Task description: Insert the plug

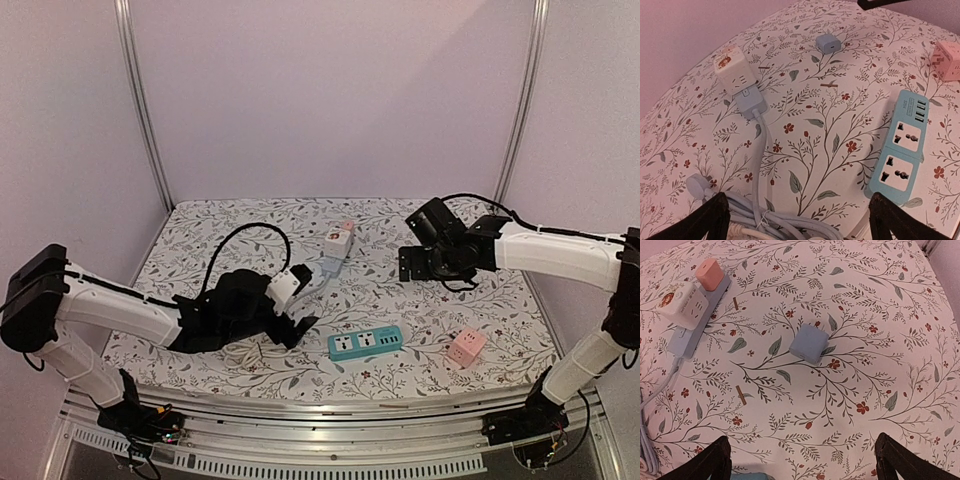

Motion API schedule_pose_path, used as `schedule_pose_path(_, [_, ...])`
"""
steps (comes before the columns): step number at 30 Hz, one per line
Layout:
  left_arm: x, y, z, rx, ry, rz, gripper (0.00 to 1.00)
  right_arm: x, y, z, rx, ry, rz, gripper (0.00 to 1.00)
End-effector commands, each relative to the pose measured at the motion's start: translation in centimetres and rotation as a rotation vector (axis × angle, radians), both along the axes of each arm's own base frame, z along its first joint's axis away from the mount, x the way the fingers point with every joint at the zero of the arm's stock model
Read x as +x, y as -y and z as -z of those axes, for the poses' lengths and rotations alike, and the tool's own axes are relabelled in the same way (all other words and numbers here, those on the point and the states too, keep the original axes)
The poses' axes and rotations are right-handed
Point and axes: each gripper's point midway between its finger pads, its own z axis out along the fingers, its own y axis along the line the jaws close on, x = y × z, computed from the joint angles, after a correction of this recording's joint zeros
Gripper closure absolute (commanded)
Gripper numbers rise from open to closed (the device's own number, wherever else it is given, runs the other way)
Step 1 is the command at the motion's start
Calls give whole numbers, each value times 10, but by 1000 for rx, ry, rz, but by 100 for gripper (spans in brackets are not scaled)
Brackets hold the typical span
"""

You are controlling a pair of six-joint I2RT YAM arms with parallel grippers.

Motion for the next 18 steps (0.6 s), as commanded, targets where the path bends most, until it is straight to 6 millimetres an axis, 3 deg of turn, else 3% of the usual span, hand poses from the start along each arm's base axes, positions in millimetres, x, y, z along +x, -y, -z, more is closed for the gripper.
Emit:
schedule_pose_path(1, [-2,0,0,-48,-2,11,4,13,3,22,49,-125,47,1])
schedule_pose_path(5, [-4,0,0,-64,5,18,5,29,8,37,67,-195,95,1])
schedule_pose_path(14, [-9,7,6,-94,-29,37,6,59,-3,67,107,-287,98,1])
schedule_pose_path(18, [-13,11,8,-96,-36,48,7,73,7,78,125,-308,145,1])
